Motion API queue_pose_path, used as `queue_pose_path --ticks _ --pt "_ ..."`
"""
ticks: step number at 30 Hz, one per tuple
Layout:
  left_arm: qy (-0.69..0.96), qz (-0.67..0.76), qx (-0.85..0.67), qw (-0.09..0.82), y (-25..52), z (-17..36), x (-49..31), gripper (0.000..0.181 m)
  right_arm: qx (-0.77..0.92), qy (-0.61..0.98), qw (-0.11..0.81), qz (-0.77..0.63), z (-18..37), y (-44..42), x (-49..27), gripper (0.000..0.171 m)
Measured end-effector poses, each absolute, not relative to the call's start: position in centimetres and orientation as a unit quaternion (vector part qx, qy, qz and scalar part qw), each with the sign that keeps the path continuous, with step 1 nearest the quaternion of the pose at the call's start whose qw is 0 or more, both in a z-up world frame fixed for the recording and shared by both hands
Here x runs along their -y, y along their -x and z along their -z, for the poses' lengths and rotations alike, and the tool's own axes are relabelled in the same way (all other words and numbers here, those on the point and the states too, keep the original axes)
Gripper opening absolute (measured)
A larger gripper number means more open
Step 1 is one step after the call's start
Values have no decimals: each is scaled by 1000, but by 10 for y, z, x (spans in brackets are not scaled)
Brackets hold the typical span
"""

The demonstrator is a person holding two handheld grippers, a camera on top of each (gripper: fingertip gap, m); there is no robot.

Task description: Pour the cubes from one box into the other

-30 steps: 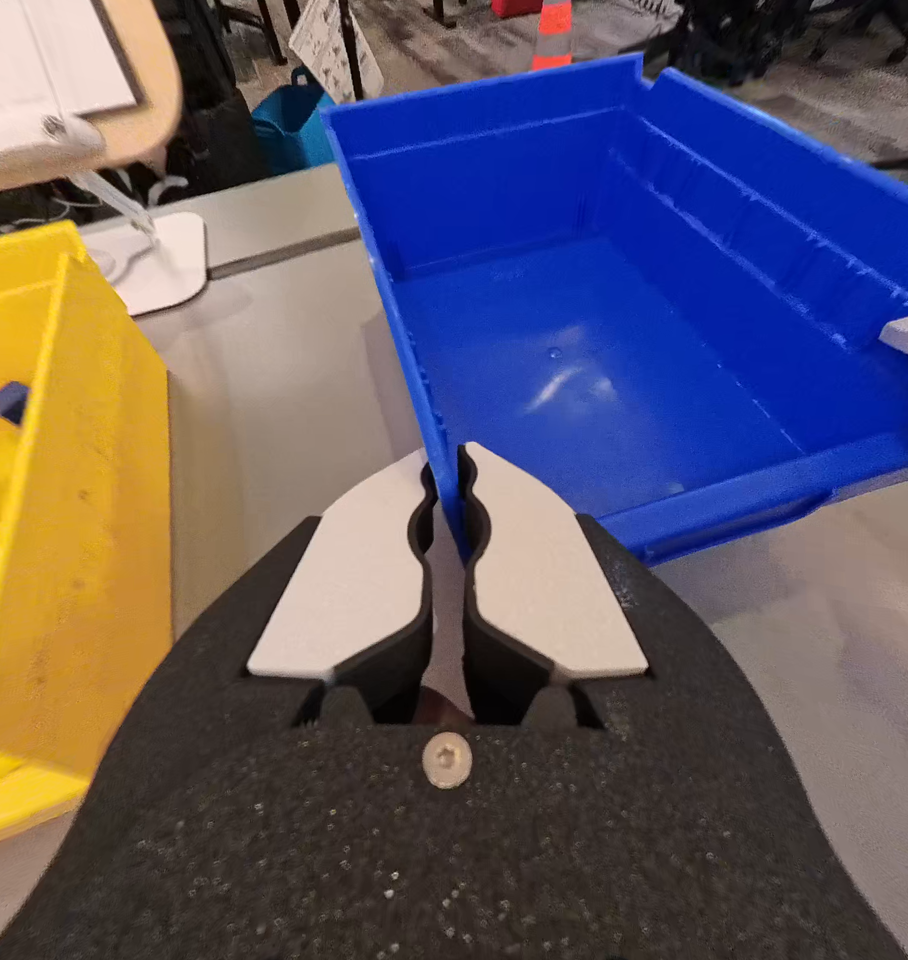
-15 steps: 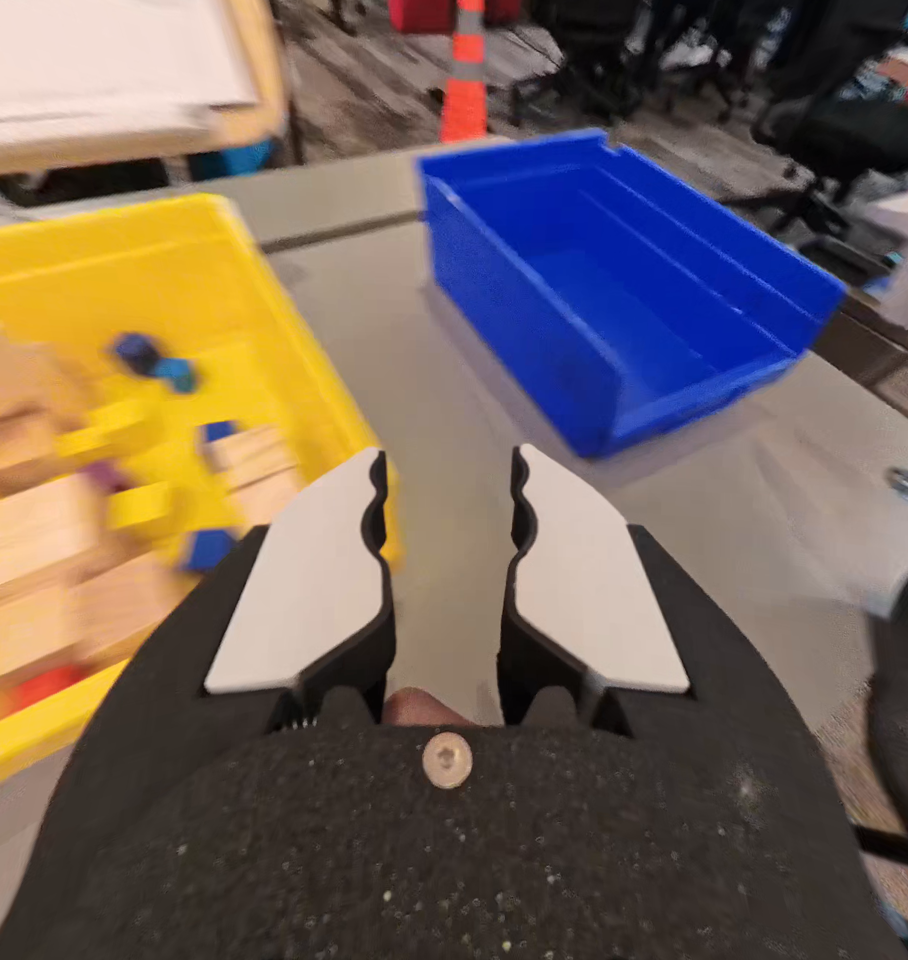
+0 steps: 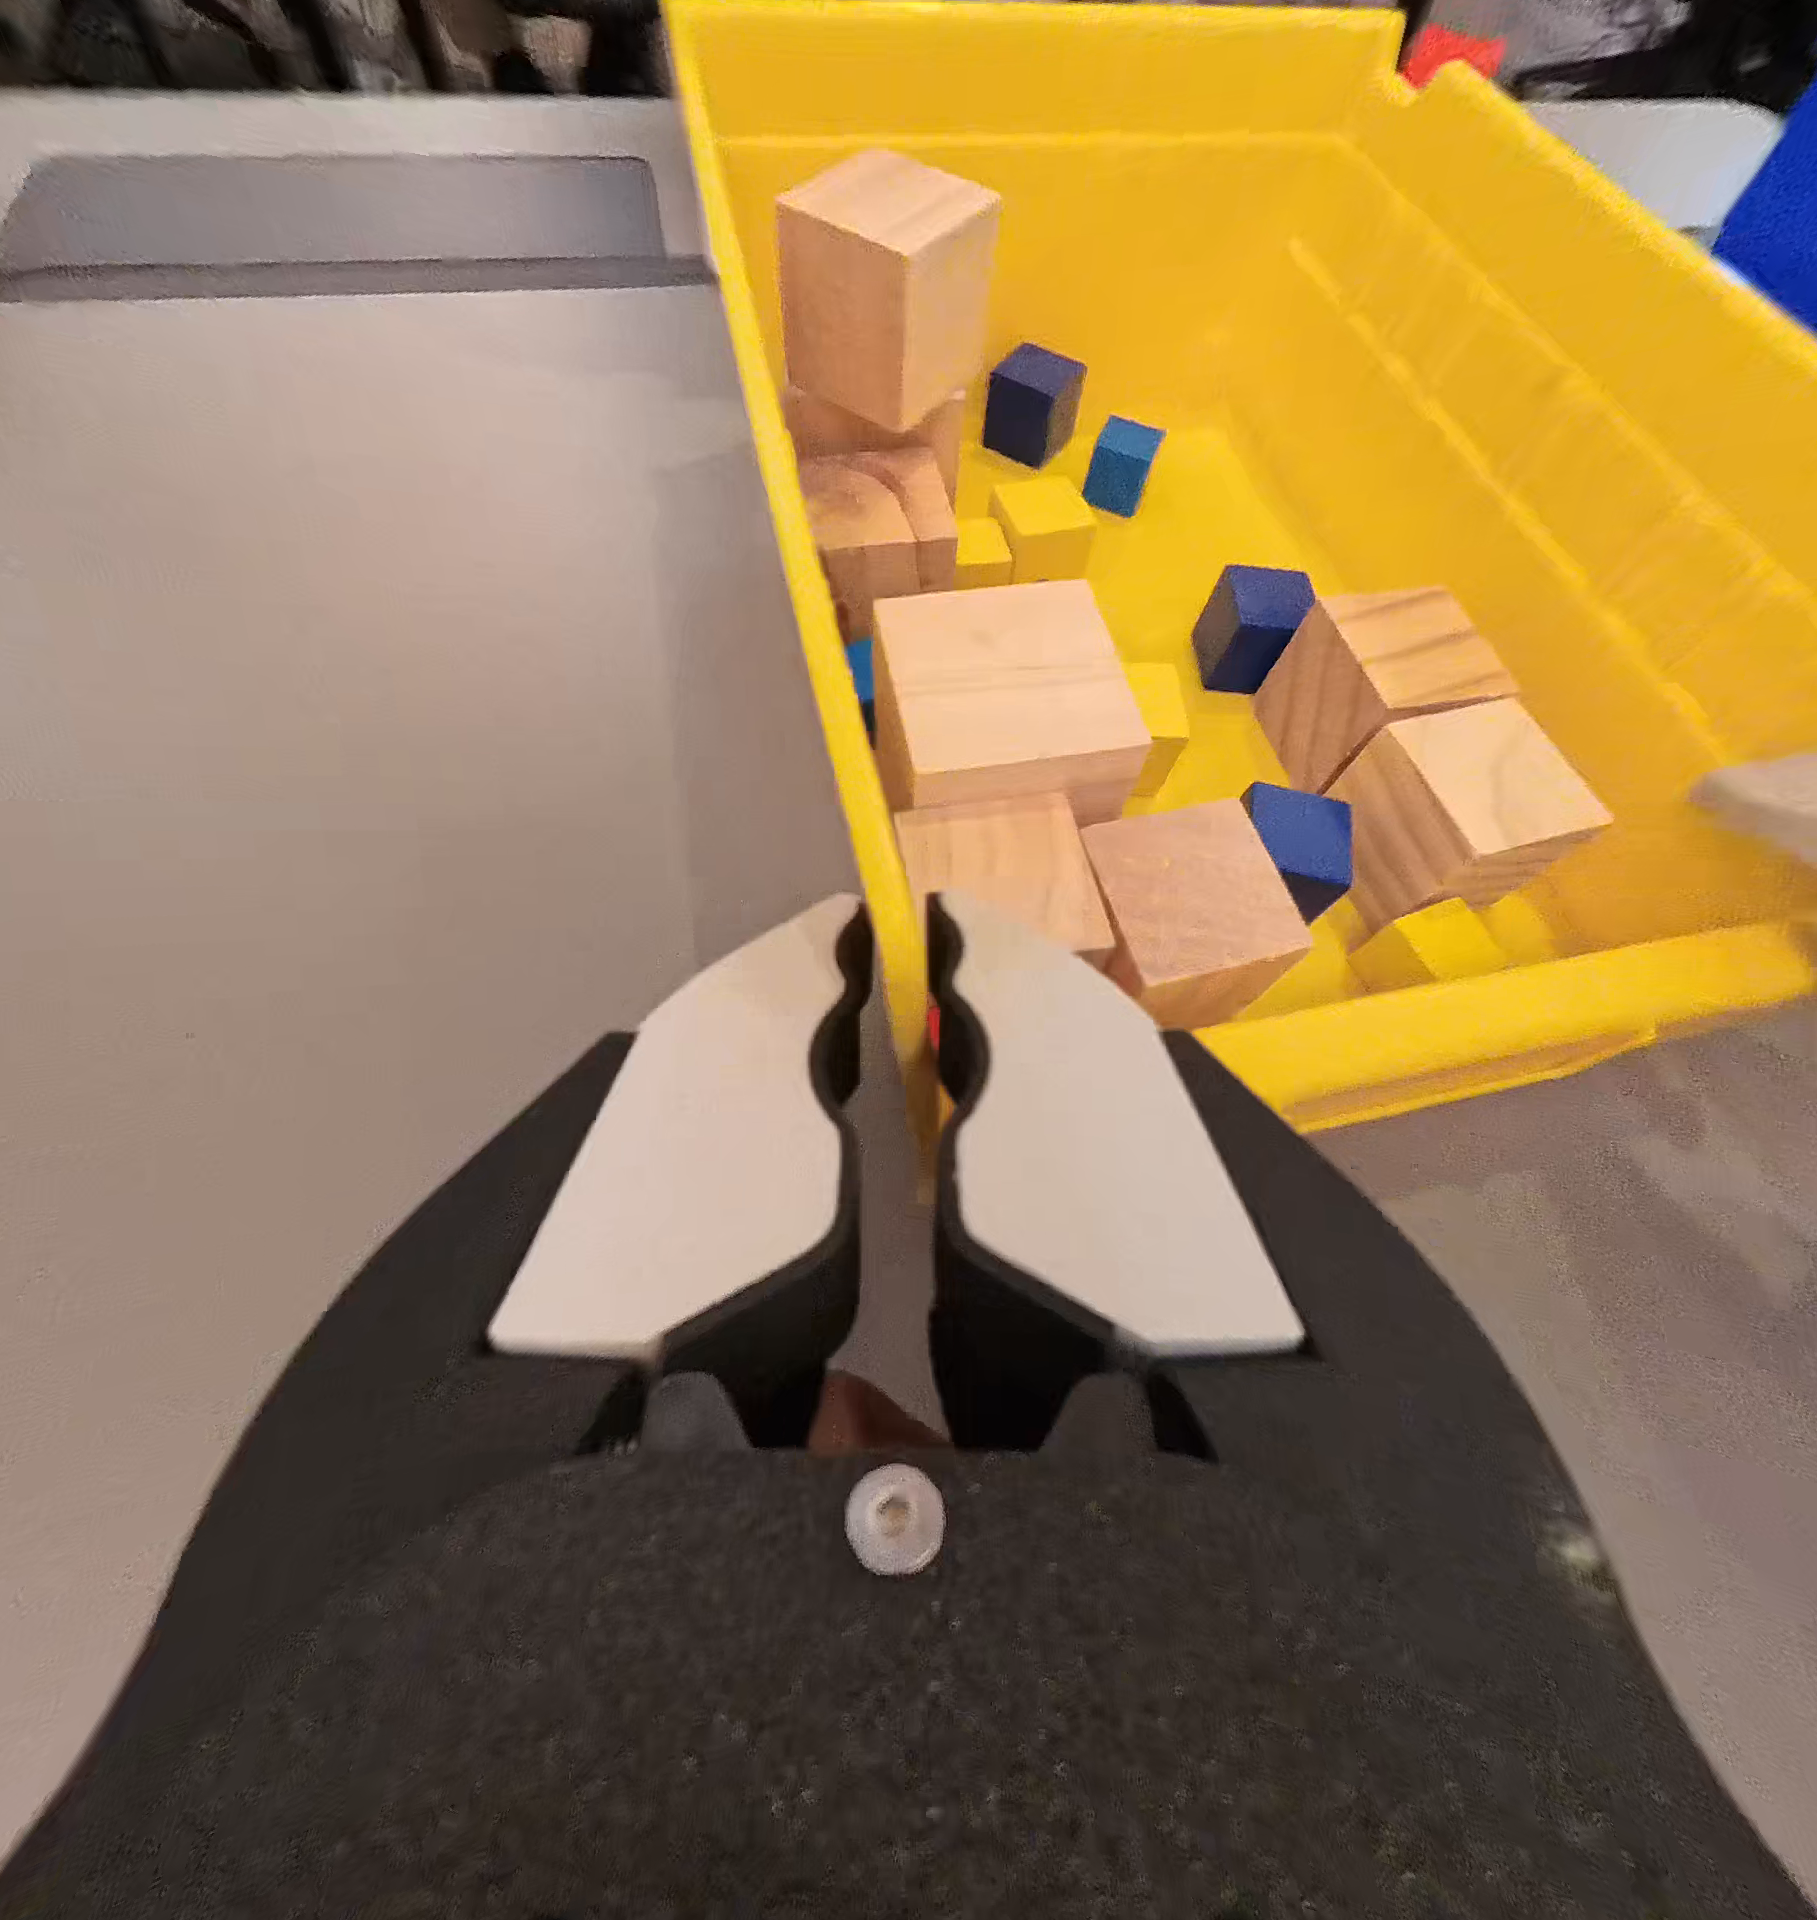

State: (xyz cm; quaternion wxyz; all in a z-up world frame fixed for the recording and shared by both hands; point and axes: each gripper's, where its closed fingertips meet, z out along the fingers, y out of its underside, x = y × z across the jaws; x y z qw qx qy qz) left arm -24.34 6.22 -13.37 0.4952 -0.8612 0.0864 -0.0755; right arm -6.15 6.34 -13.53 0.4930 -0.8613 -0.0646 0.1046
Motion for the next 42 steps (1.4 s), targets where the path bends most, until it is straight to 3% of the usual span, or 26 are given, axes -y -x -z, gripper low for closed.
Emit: queue_pose_path --ticks 1,6,12,17,24,25,27,31,36,42 --pt "860 61 -94 497 245 133 -64 7 40 861 497 -104 133 59 -65 9" --pt "862 42 -72 499 280 120 -68 2 28 846 531 -48 117 89 -64 3" --pt "837 -9 -45 546 390 86 -71 2 60 825 557 -81 98 199 -74 5" --pt "856 -4 -23 516 475 111 -62 2 108 846 513 -101 124 285 -67 6" --pt "849 78 30 522 500 120 -55 6 163 843 482 -173 125 312 -55 15" --pt "838 82 37 538 500 111 -53 17 183 837 476 -201 119 310 -50 18" --pt "812 89 57 574 505 86 -42 26 229 813 480 -236 103 291 -40 37" --pt "745 105 93 652 518 49 -5 26 250 794 510 -215 76 186 -25 31" --pt "756 184 127 615 488 63 26 31 178 794 570 -117 61 -1 5 31" --pt "811 131 91 564 439 95 37 30 65 783 619 4 83 -171 47 28"
